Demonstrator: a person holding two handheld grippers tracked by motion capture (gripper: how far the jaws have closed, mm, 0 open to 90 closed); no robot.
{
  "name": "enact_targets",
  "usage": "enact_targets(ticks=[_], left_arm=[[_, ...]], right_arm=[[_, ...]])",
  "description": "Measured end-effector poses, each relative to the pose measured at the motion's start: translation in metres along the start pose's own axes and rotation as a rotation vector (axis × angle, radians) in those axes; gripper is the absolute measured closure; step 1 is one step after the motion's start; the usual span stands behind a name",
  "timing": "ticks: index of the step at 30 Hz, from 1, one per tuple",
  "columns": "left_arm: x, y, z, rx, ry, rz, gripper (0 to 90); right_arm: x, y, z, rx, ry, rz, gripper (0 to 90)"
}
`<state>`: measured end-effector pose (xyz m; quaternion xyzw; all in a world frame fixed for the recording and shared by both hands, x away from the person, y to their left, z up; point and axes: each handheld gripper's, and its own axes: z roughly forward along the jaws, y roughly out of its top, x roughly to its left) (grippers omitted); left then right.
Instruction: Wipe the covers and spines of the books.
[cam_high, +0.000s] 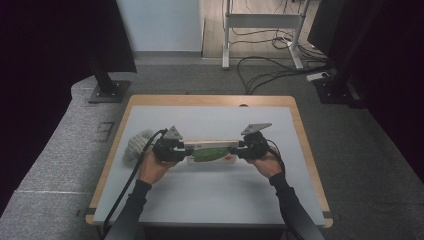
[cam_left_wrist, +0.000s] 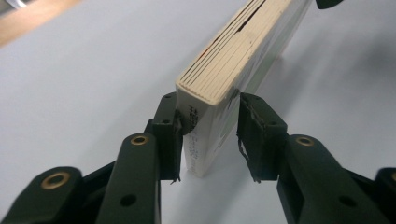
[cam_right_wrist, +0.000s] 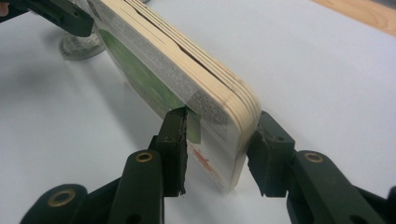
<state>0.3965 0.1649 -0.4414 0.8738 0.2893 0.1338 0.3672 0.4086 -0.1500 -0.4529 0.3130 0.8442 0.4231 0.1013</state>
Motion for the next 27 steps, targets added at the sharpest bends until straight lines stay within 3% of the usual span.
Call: enact_targets(ticks=[4,10,19,27], left_arm=[[0.001,-0.002,0.002,0.010,0.010,-0.002,57.9],[-0.005,-0.002,-0.004,0.013,-0.035,-0.011,53.5],[-0.022,-0.009,-0.008,0.057,-0.072,0.003,47.5],[-0.037,-0.024,-0.009,0.049,-0.062,-0.010,37.1]], right_arm=[[0.002,0.002,0.006,0.007,0.001,-0.006,57.8],[0.008,-0.002,0.000,0.001,0.019,-0.014,55.3],[0.021,-0.012,-0.007,0.030,0.048,-0.050,45.8],[0.031,-0.026,-0.009,0.067,0.069,-0.059,38.9]])
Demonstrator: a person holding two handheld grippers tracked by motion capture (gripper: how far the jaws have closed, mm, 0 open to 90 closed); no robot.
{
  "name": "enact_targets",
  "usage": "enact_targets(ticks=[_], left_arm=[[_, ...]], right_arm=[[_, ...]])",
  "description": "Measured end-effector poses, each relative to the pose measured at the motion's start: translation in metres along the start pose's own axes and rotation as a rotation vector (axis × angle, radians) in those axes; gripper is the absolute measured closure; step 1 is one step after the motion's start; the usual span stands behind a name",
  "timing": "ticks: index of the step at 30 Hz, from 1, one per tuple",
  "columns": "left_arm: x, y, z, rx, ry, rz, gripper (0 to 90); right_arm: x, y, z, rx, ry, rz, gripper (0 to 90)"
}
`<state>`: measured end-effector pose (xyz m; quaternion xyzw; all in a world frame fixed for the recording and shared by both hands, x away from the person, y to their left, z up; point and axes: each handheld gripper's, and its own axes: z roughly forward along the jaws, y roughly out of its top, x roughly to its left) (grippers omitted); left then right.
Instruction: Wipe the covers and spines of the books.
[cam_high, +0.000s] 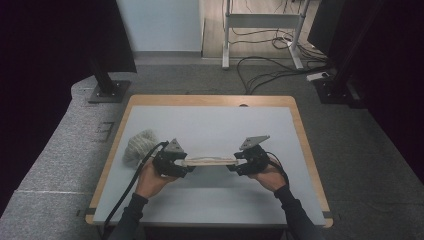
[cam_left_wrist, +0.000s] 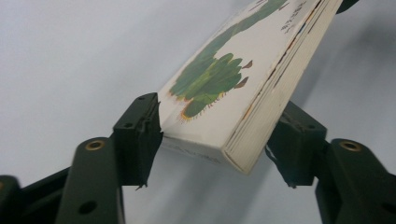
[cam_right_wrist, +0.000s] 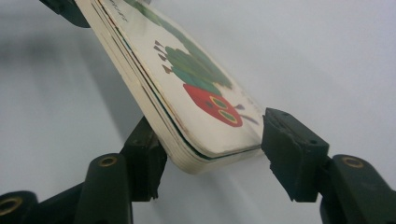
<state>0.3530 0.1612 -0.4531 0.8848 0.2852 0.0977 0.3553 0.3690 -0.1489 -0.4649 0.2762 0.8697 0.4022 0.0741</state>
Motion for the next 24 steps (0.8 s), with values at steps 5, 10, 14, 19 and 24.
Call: enact_targets(ticks=[5,10,14,19,24], left_arm=[[-0.007,-0.011,0.000,0.010,-0.016,-0.047,32.6],[-0.014,-0.021,0.004,0.025,-0.016,-0.066,28.4],[-0.021,-0.028,0.006,0.035,-0.014,-0.065,25.4],[-0.028,-0.038,0.011,0.056,0.000,-0.055,23.6],[-0.033,-0.047,0.018,0.068,0.013,-0.052,22.3]], right_arm=[[0.005,-0.010,0.001,0.018,0.009,0.016,34.0],[0.010,-0.022,0.004,0.020,0.019,0.045,29.4],[0.015,-0.032,0.004,0.020,0.017,0.053,27.3],[0.022,-0.045,0.008,0.020,0.019,0.063,27.1],[0.026,-0.056,0.013,0.028,0.016,0.059,27.1]])
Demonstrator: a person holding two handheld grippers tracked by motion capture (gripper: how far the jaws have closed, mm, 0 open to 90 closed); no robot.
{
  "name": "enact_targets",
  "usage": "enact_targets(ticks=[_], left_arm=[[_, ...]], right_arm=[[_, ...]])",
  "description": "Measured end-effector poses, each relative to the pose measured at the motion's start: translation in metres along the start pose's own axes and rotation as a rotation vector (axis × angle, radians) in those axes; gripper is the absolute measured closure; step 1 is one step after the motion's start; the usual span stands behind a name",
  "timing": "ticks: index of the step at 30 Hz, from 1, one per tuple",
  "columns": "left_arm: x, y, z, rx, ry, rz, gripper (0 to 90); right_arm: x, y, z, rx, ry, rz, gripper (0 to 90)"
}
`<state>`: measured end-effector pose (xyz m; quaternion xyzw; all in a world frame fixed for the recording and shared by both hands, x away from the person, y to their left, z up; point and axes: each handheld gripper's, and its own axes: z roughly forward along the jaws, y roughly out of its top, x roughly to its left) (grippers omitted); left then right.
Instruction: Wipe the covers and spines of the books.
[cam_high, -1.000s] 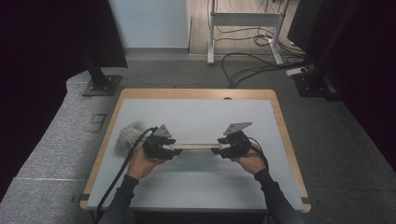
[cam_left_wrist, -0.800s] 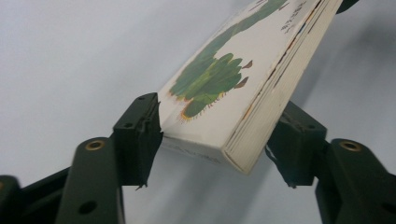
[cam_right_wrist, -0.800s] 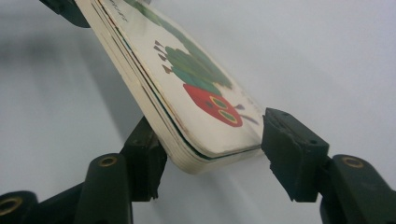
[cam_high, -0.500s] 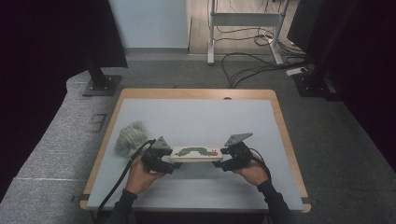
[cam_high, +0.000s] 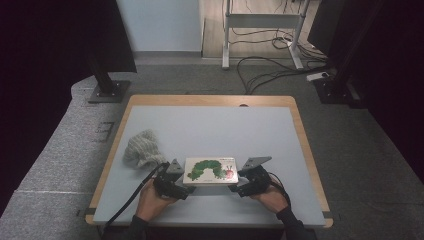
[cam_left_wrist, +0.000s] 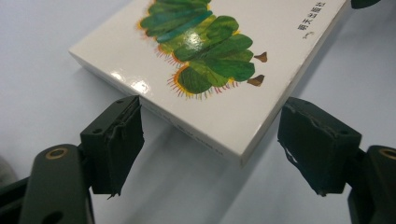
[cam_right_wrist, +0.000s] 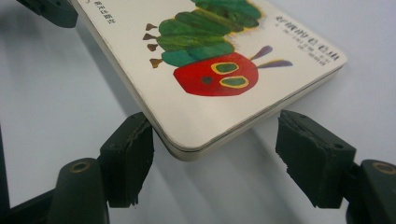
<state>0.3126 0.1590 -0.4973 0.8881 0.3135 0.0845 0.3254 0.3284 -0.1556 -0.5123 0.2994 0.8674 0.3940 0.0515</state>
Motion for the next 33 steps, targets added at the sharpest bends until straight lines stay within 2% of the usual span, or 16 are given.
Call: enact_targets(ticks=[5,7,8,10,11,13,16,20,23,33], left_arm=[[-0.002,-0.007,0.007,0.015,-0.013,0.010,20.6],[-0.001,-0.010,0.008,0.010,-0.029,0.008,20.0],[-0.001,-0.011,0.008,0.009,-0.036,0.008,20.0],[0.000,-0.015,0.009,0.018,-0.032,0.015,20.0],[0.000,-0.016,0.010,0.029,-0.027,0.027,20.5],[-0.001,-0.018,0.010,0.018,-0.002,0.054,25.6],[0.000,-0.018,0.010,0.010,-0.009,0.072,30.0],[0.008,-0.015,0.012,-0.006,-0.001,0.050,39.5],[0.013,-0.010,0.015,-0.004,0.004,0.042,40.4],[0.034,0.008,0.028,-0.011,0.015,0.029,40.8]], right_arm=[[0.003,-0.006,0.005,0.018,-0.008,-0.024,25.5],[0.006,-0.008,0.009,0.058,-0.049,-0.061,24.4],[0.009,-0.009,0.010,0.039,-0.053,-0.084,22.2],[0.009,-0.010,0.009,0.018,-0.015,-0.045,22.4],[0.010,-0.010,0.009,0.018,-0.026,-0.059,22.6],[0.011,-0.011,0.011,0.031,-0.050,-0.078,24.7],[0.011,-0.011,0.010,0.029,-0.070,-0.089,30.5],[0.008,-0.009,0.013,0.016,-0.098,-0.089,33.2],[0.006,-0.007,0.015,0.013,-0.107,-0.083,33.2],[-0.017,0.004,0.021,0.003,-0.142,-0.047,38.1]])
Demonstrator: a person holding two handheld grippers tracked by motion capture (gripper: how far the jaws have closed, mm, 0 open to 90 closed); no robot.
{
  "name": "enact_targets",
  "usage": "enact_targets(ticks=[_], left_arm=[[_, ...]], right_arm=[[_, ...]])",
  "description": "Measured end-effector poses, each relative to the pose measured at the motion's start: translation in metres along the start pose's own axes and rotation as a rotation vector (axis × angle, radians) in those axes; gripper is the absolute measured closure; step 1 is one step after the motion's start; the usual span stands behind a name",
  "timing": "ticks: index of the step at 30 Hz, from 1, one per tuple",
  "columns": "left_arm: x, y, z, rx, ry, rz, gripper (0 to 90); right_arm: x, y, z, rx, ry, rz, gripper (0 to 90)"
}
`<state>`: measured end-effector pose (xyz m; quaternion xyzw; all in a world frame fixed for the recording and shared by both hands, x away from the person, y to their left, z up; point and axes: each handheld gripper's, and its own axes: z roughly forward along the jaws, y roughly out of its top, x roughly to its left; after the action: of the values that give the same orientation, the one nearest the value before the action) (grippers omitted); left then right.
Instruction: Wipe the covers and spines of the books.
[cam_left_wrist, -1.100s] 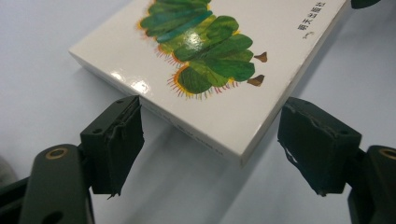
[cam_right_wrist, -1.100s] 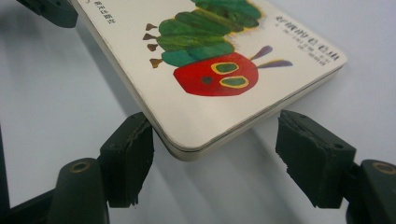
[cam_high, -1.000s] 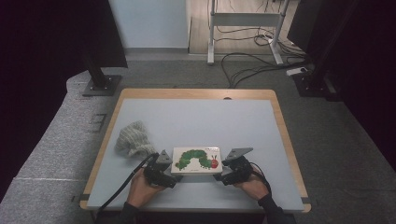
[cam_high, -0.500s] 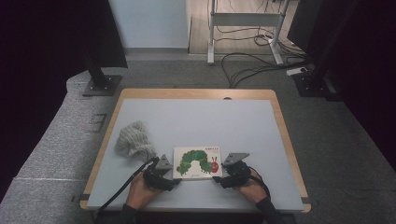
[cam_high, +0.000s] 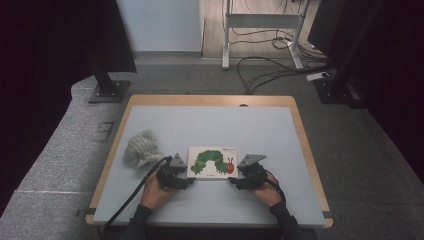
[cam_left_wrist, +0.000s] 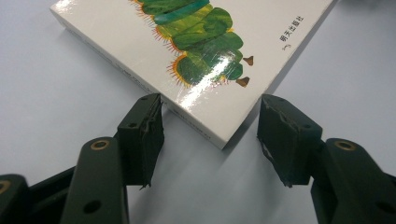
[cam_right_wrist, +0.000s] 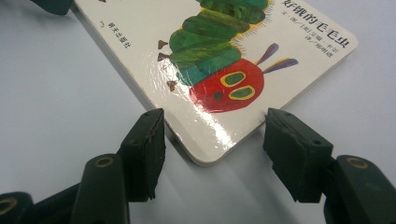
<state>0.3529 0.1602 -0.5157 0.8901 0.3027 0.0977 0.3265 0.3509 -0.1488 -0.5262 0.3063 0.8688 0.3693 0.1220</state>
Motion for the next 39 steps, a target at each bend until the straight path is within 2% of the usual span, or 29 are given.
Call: enact_targets(ticks=[7,12,16,18,21,25,29,31,35,39], left_arm=[[0.013,0.009,0.007,-0.002,0.020,0.007,41.6],[0.019,0.010,0.010,-0.010,0.009,-0.008,40.0],[0.019,0.010,0.008,-0.010,0.030,-0.017,34.4],[0.019,0.010,0.006,-0.013,0.019,-0.034,27.6],[0.015,0.009,-0.001,-0.018,0.010,-0.039,17.4],[0.006,0.004,-0.010,-0.033,0.000,-0.033,10.6],[-0.005,-0.006,-0.018,-0.020,0.013,0.000,0.4],[-0.010,-0.013,-0.022,-0.012,0.025,0.017,0.0],[-0.017,-0.029,-0.027,-0.021,0.011,0.011,0.0],[-0.021,-0.044,-0.027,-0.034,0.023,0.005,0.0]], right_arm=[[-0.013,0.008,0.008,-0.004,-0.015,0.014,38.7],[-0.018,0.012,0.011,0.000,-0.021,0.024,38.6],[-0.018,0.012,0.011,0.001,-0.026,0.019,35.6],[-0.018,0.011,0.009,-0.007,-0.030,0.018,31.9],[-0.019,0.010,0.002,-0.036,-0.017,0.034,23.7],[-0.017,0.008,-0.012,-0.063,-0.002,0.028,14.1],[-0.015,0.001,-0.026,-0.066,-0.004,0.023,11.7],[-0.014,-0.004,-0.031,-0.060,-0.006,0.020,8.3],[-0.013,-0.017,-0.038,-0.044,-0.028,0.025,2.3],[-0.015,-0.031,-0.041,-0.026,-0.042,0.045,0.0]])
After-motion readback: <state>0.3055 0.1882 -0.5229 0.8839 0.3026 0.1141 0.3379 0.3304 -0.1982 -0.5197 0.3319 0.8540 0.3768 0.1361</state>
